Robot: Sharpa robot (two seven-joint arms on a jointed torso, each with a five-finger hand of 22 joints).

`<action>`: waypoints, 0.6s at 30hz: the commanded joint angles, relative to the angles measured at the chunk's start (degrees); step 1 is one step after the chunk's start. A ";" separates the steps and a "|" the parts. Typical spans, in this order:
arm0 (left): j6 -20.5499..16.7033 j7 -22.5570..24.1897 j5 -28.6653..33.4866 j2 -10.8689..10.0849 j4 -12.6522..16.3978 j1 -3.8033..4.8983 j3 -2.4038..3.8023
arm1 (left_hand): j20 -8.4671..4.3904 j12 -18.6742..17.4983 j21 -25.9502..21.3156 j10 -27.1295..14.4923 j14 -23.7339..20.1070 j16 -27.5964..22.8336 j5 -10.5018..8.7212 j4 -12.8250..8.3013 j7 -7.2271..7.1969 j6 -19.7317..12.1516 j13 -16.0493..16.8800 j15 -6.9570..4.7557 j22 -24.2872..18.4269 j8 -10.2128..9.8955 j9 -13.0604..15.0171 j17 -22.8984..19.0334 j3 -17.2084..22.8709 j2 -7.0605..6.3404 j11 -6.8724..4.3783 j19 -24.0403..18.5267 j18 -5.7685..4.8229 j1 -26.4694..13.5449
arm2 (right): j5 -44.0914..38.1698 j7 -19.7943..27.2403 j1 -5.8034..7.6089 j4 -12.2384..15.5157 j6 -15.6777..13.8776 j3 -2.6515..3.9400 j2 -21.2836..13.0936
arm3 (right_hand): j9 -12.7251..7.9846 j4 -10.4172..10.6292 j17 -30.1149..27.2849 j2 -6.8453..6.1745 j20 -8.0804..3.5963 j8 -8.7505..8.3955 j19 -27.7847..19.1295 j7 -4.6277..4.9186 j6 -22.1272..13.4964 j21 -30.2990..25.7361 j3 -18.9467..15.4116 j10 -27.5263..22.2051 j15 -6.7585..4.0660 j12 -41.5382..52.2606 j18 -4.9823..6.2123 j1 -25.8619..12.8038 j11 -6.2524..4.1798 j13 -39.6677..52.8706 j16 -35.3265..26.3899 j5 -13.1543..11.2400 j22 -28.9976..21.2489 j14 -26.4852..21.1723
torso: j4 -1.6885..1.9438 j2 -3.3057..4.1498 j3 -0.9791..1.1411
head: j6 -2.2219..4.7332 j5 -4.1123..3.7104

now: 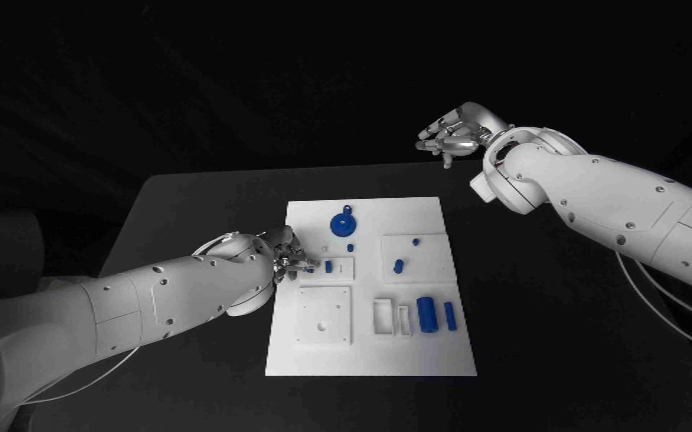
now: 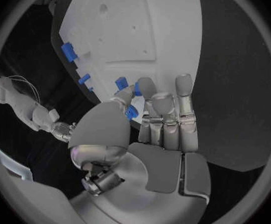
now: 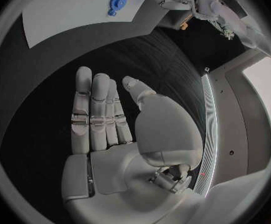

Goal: Assemble the parts on the task board

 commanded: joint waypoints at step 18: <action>0.95 -0.25 0.59 0.10 -0.27 -0.45 -0.29 | -0.13 0.05 -0.53 0.13 -0.03 -0.25 -1.54 3.77 0.12 0.40 -0.01 -0.16 0.98 0.11 -0.04 -0.22 -1.35 -2.69 -0.48 0.40 -0.68 0.21 | 0.01 0.14 -0.13 -0.09 0.58 0.03 0.11 | -0.08 0.34 -0.02 -0.33 -0.01 -0.06 0.44 -0.06 -0.59 -0.23 -0.05 0.32 0.07 0.15 0.43 0.11 -0.01 -0.07 -0.16 0.16 -0.14 0.52 | -0.02 -0.04 0.03 | -0.17 0.02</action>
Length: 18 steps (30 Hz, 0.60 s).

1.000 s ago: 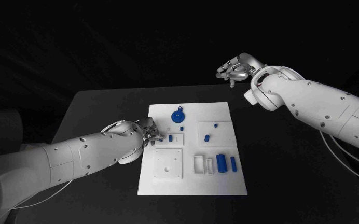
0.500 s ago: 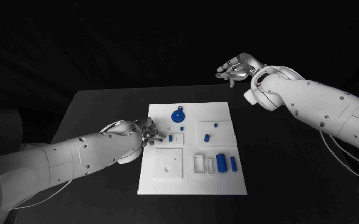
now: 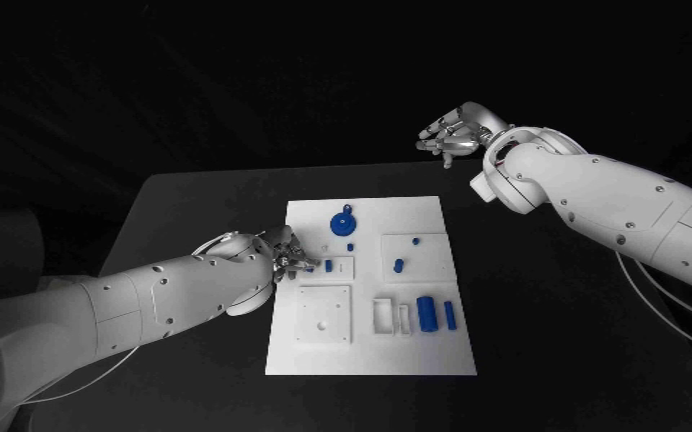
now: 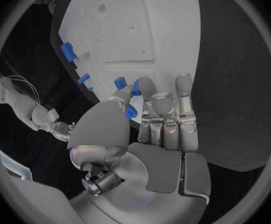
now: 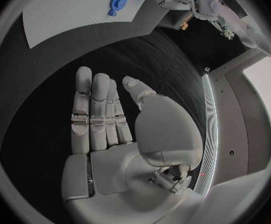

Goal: Assemble the parts on the task board

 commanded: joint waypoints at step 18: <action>0.50 -0.16 0.85 0.06 -0.28 -0.37 -0.23 | -0.05 0.02 -0.56 0.25 -0.04 -0.31 -8.30 7.35 0.67 0.77 -0.06 -0.06 0.98 0.61 0.75 -0.20 -0.36 -4.96 -0.32 0.48 -0.68 -1.49 | 0.03 0.27 -0.47 -0.28 1.01 0.03 0.31 | -0.14 0.97 -0.03 -0.63 0.03 -0.06 0.48 0.15 -1.00 -0.25 -0.65 0.39 0.10 0.14 0.42 -0.43 0.04 -0.11 -0.21 2.23 -0.25 0.55 | 0.02 0.00 0.05 | 0.01 0.01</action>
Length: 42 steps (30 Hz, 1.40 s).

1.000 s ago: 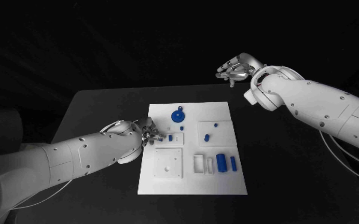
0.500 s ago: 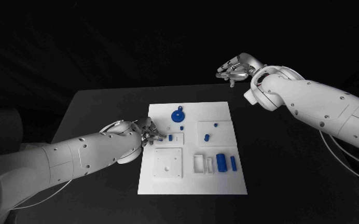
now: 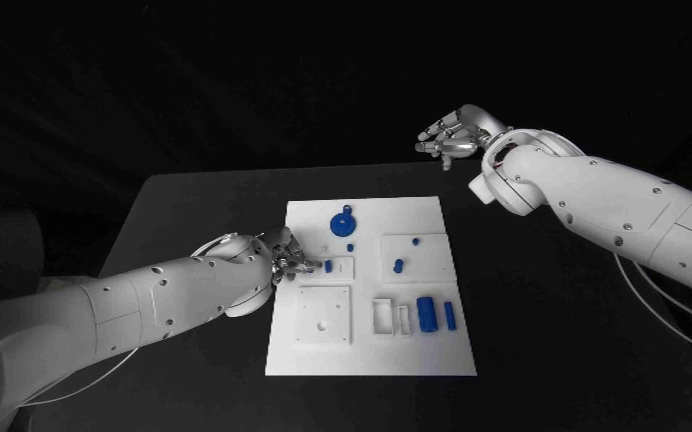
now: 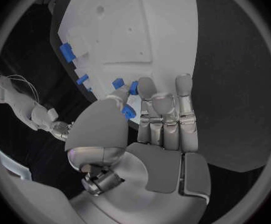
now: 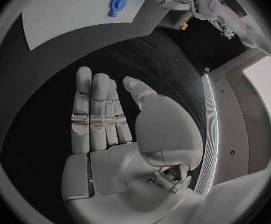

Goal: Assemble the parts on the task board

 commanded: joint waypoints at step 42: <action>1.04 9.80 13.66 -3.08 0.49 0.86 1.66 | 1.62 -0.54 -4.75 -5.04 -4.39 -2.90 -3.30 -1.20 2.57 -5.21 -2.47 1.66 -0.03 0.94 -7.76 -4.26 -0.42 3.43 1.29 -1.99 -0.40 -4.98 | 0.11 0.43 -0.62 -0.49 1.03 0.02 0.07 | 0.02 0.63 -0.06 -0.46 0.07 -0.06 0.46 0.00 -0.58 -0.27 -0.48 0.35 -0.06 0.17 0.42 -0.42 0.06 -0.04 -0.26 0.52 -0.25 0.32 | -0.01 -0.04 0.00 | 0.73 -0.49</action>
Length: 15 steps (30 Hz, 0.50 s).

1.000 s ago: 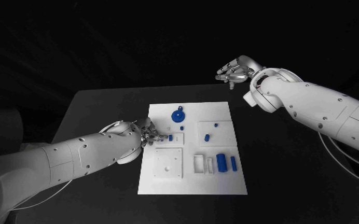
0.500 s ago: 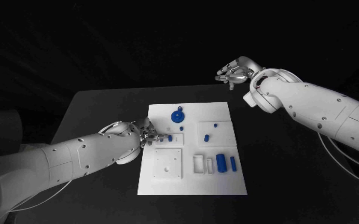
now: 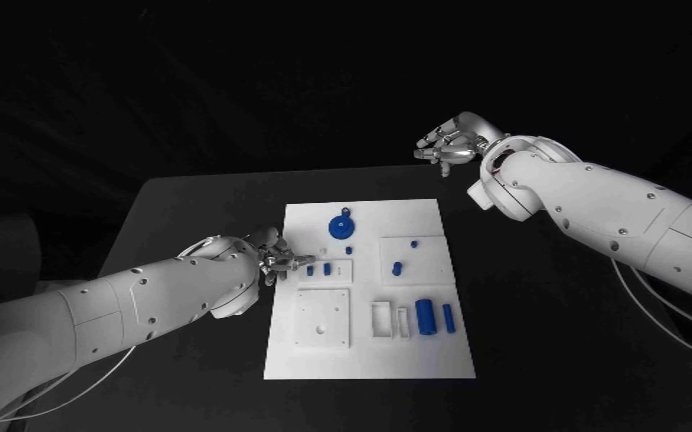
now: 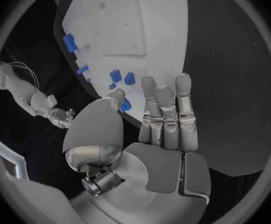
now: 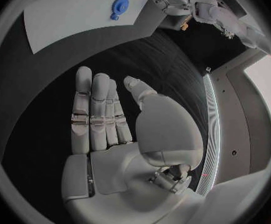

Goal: Assemble the parts on the task board

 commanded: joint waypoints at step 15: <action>0.62 18.33 6.79 0.48 0.28 3.43 2.90 | 5.05 -22.32 -12.83 -9.29 -9.24 -13.05 0.40 -21.88 5.91 0.82 -25.72 5.23 -6.42 -8.51 -34.83 -11.26 -0.42 8.15 6.17 -5.64 1.57 22.47 | 0.45 1.63 -0.11 0.03 -0.88 0.02 -0.07 | 0.20 0.03 -1.32 -0.27 0.32 -0.05 -0.57 -0.15 0.00 -0.53 0.33 0.69 0.17 -2.68 0.37 0.29 0.20 -3.04 -1.99 0.27 -1.75 -0.26 | -0.05 0.16 0.06 | 0.94 -0.36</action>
